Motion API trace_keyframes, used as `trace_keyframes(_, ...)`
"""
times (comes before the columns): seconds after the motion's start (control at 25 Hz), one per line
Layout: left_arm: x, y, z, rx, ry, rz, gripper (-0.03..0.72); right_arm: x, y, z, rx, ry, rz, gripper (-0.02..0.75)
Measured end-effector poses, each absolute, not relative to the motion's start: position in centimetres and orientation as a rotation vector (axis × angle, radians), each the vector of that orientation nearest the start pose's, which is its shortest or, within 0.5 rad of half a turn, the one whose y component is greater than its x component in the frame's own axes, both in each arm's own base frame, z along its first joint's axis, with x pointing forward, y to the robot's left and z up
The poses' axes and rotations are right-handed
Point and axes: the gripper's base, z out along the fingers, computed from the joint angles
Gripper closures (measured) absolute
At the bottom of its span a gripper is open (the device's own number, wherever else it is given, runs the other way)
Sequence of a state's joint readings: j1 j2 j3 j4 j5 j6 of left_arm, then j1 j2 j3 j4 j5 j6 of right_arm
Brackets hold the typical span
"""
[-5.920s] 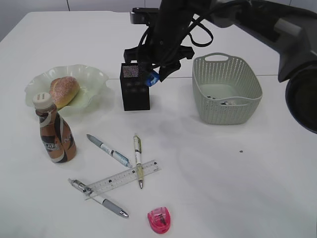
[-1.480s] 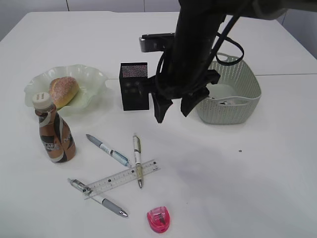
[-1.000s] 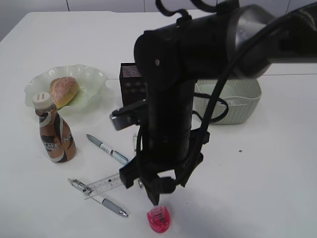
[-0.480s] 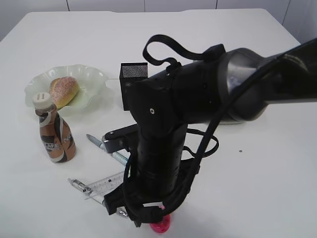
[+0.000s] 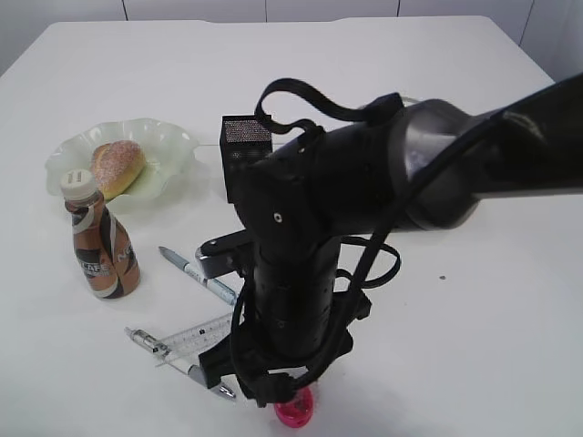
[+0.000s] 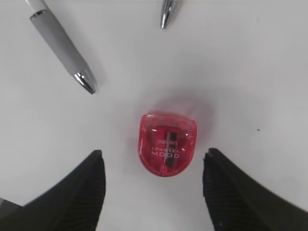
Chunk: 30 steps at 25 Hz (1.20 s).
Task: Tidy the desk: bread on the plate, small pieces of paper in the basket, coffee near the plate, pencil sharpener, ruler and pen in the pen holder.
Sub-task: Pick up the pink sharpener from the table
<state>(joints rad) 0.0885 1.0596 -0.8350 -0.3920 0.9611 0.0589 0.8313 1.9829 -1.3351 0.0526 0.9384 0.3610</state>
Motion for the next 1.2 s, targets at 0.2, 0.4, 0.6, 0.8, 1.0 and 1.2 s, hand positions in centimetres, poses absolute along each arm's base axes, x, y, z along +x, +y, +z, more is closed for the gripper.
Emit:
trace_keyframes(0.2,19.1,-1.2,30.0,-0.232,2.604,-0.448,0.393,25.3,28.4,15.0,-0.676,3.056,0.099,0.268)
trace_keyframes(0.4,19.1,-1.2,30.0,-0.232,2.604,-0.448,0.398,25.6,28.2,14.9,-0.637,3.057,0.091,0.268)
trace_keyframes(0.6,19.1,-1.2,30.0,-0.232,2.604,-0.448,0.399,26.0,27.9,14.8,-0.596,3.063,0.088,0.268)
trace_keyframes(0.8,19.1,-1.2,30.0,-0.232,2.604,-0.448,0.400,26.1,27.9,13.4,-0.568,3.107,0.082,0.268)
trace_keyframes(1.0,19.1,-1.2,30.0,-0.232,2.604,-0.448,0.400,26.2,28.2,12.6,-0.547,3.119,0.103,0.268)
trace_keyframes(1.2,19.1,-1.2,30.0,-0.232,2.604,-0.448,0.400,26.2,28.2,12.0,-0.540,3.133,0.096,0.276)
